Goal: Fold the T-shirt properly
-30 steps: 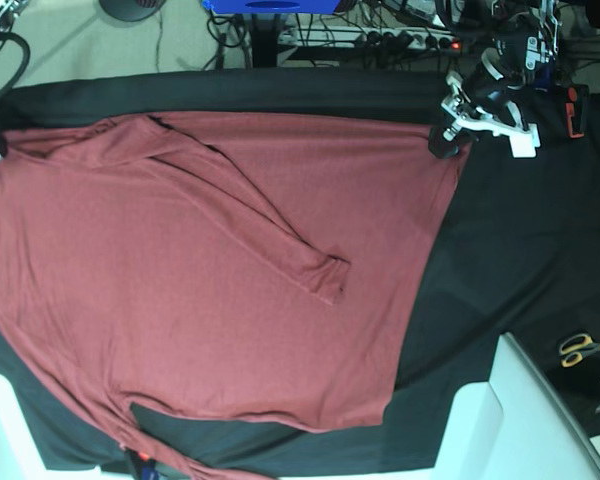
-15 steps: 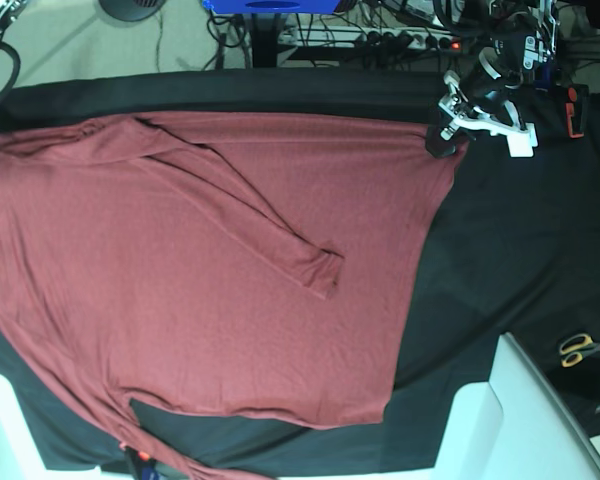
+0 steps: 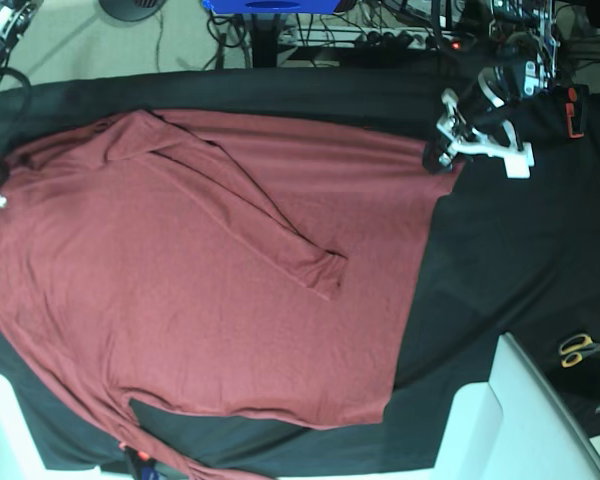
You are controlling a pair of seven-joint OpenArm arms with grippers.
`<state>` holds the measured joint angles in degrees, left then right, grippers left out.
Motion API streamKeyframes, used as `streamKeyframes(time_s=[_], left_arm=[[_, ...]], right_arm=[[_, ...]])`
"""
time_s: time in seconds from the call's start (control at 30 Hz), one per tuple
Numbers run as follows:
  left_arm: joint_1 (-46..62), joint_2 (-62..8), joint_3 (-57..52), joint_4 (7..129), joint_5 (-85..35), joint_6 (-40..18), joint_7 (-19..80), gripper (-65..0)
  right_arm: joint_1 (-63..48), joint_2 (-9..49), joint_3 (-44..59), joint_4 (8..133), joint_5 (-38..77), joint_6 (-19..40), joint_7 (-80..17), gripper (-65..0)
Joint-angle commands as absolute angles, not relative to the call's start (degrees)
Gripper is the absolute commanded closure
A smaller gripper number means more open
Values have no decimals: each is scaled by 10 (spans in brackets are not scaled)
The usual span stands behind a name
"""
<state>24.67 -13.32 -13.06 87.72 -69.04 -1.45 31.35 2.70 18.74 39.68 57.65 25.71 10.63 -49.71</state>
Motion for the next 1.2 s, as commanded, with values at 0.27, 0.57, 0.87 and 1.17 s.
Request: streamKeyframes(time_s=[0.27,0.57,0.87,1.17], left_arm=[[225,-142,-132,882,-744,6,308,0],[222,-139,-133,860,-746,6,308,0],[170,-138,-138,794,-807,6,361,0],[136,-139,-139,756,-811,6,362,0]], right_arm=[[66,204,398,583,256,44,-532,-2],[100,205,335,569,257,-6,-554,-2],[150,205,330,499,257,-8,-553,-2],[167,213,331,497,257,-11,-553,-2]])
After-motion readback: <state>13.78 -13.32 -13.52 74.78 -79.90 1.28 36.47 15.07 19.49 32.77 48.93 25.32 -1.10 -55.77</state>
